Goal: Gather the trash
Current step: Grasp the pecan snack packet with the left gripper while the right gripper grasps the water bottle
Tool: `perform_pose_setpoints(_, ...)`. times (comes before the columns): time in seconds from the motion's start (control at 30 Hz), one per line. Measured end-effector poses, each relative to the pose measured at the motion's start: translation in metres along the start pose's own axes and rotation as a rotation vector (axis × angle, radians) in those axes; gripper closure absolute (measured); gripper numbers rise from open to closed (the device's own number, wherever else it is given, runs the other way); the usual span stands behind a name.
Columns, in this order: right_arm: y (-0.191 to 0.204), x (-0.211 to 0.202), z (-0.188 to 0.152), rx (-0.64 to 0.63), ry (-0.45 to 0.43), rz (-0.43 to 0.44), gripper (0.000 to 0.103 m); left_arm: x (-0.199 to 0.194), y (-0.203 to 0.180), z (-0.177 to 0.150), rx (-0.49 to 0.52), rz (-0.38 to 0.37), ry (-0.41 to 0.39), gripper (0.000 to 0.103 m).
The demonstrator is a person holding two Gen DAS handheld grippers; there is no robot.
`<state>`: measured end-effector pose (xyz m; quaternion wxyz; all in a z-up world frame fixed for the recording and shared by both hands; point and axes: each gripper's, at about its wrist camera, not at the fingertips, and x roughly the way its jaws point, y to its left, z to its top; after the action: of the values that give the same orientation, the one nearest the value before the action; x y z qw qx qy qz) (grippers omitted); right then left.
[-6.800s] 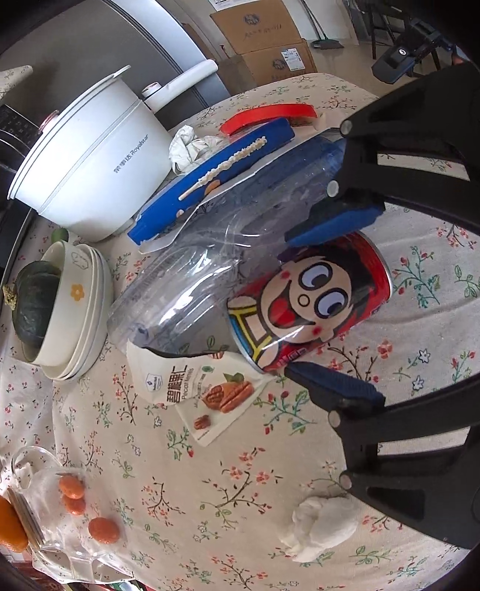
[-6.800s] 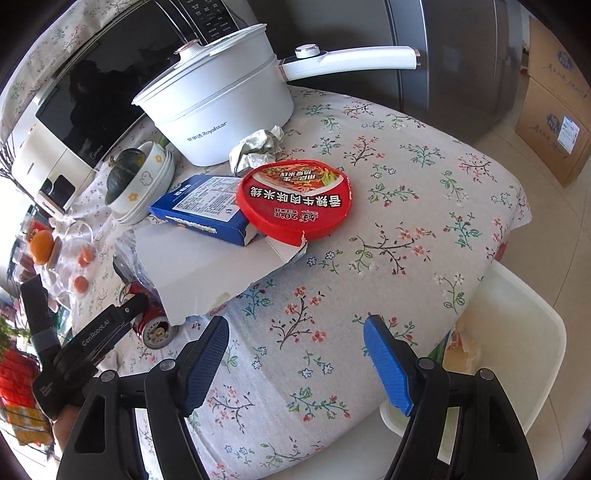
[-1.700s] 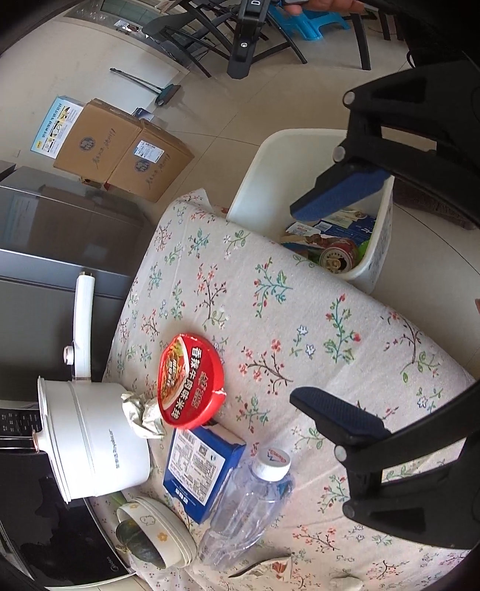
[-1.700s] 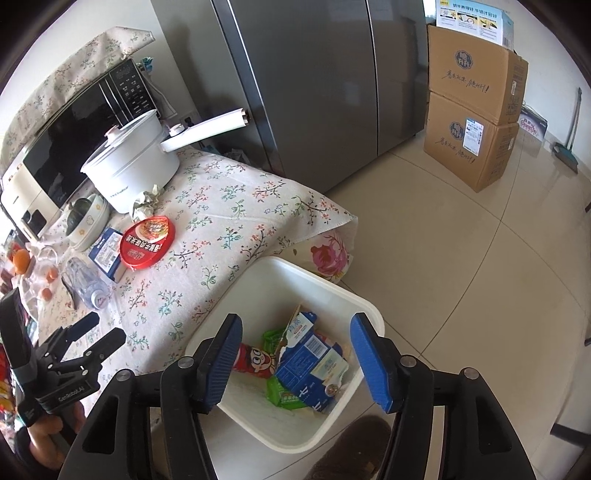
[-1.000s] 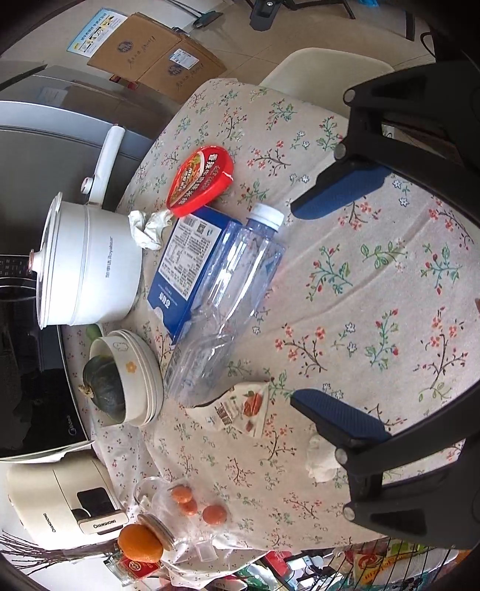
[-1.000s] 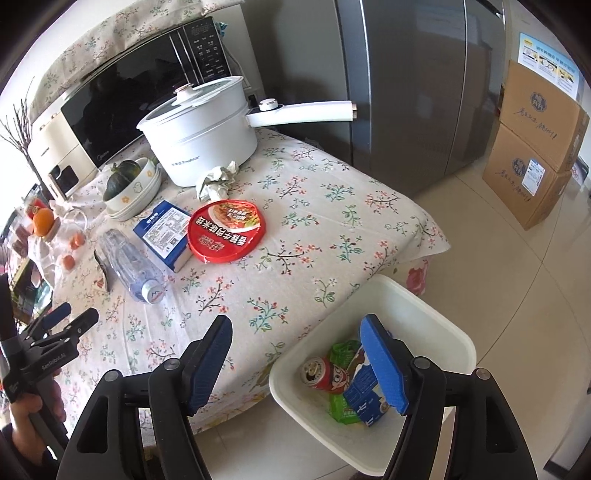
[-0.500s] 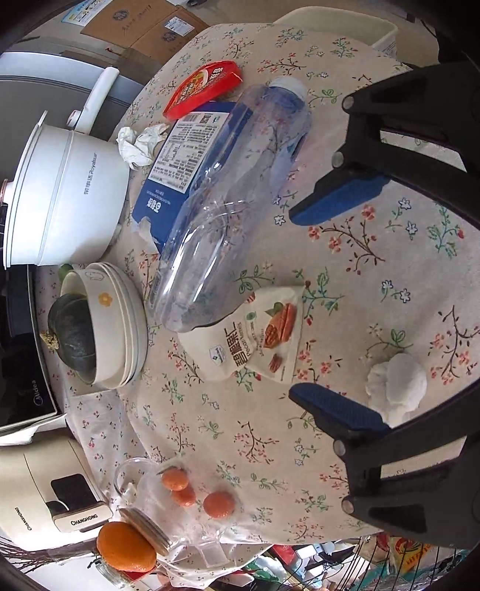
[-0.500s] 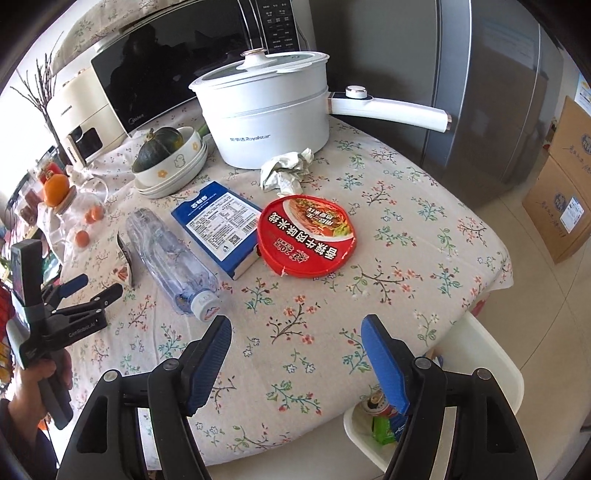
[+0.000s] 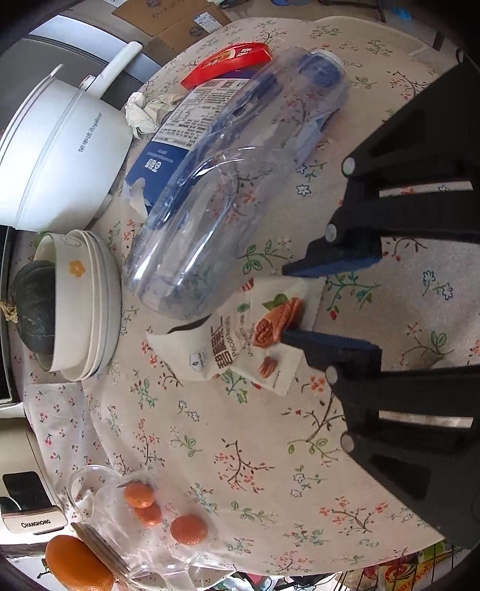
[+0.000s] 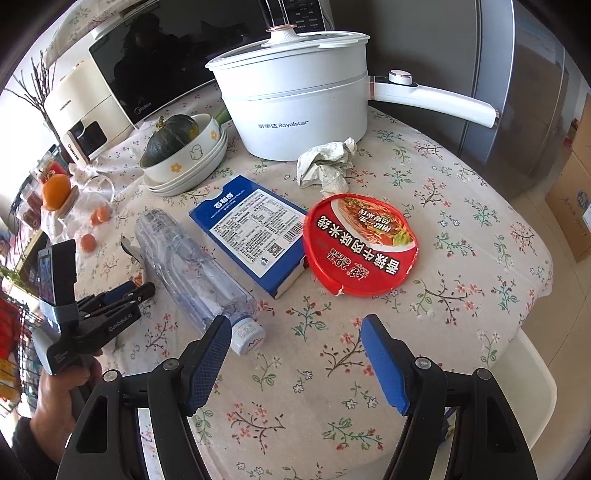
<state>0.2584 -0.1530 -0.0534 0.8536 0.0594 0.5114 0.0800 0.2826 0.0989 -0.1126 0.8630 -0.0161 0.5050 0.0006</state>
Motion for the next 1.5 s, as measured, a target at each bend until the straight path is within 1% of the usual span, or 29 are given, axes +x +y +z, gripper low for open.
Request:
perform_pose_setpoints(0.13, 0.012, 0.014, 0.001, -0.022, 0.015, 0.012, 0.029, -0.021, 0.007, -0.006, -0.044, -0.035, -0.016, 0.097)
perform_pose_setpoints(0.37, 0.03, 0.045, -0.004, -0.104, 0.064, 0.014, 0.029, -0.055, 0.02, -0.016, -0.095, -0.088, -0.045, 0.097)
perform_pose_setpoints(0.53, 0.038, 0.051, -0.009, -0.132, 0.075, 0.083, 0.029, -0.07, 0.025, -0.018, -0.111, -0.115, -0.057, 0.097)
perform_pose_setpoints(0.67, 0.047, 0.053, -0.015, -0.187, 0.098, 0.123, 0.029, -0.083, 0.02, -0.023, -0.09, -0.122, -0.067, 0.097)
perform_pose_setpoints(0.77, 0.055, 0.055, -0.022, -0.243, 0.116, 0.124, 0.034, -0.087, 0.019, -0.025, -0.087, -0.127, -0.062, 0.097)
perform_pose_setpoints(0.83, 0.058, 0.057, -0.026, -0.267, 0.138, 0.13, 0.045, -0.088, 0.019, -0.028, -0.093, -0.129, -0.057, 0.097)
perform_pose_setpoints(0.87, 0.06, 0.058, -0.028, -0.279, 0.145, 0.131, 0.047, -0.089, 0.018, -0.029, -0.095, -0.13, -0.056, 0.097)
perform_pose_setpoints(0.93, 0.063, 0.058, -0.031, -0.304, 0.145, 0.124, 0.054, -0.09, 0.016, -0.031, -0.094, -0.133, -0.055, 0.097)
perform_pose_setpoints(0.97, 0.063, 0.058, -0.032, -0.311, 0.146, 0.121, 0.054, -0.091, 0.015, -0.031, -0.092, -0.134, -0.055, 0.097)
perform_pose_setpoints(1.07, 0.061, 0.056, -0.033, -0.314, 0.145, 0.114, 0.054, -0.093, 0.012, -0.033, -0.085, -0.135, -0.055, 0.097)
perform_pose_setpoints(1.23, 0.05, 0.045, -0.028, -0.3, 0.106, 0.093, 0.054, -0.093, 0.012, -0.035, -0.077, -0.13, -0.052, 0.097)
perform_pose_setpoints(1.37, 0.044, 0.045, -0.024, -0.319, 0.081, 0.041, 0.054, -0.092, 0.012, -0.035, -0.079, -0.132, -0.049, 0.097)
perform_pose_setpoints(1.5, 0.047, 0.055, -0.025, -0.367, 0.084, 0.0, 0.054, -0.092, 0.009, -0.036, -0.069, -0.133, -0.043, 0.097)
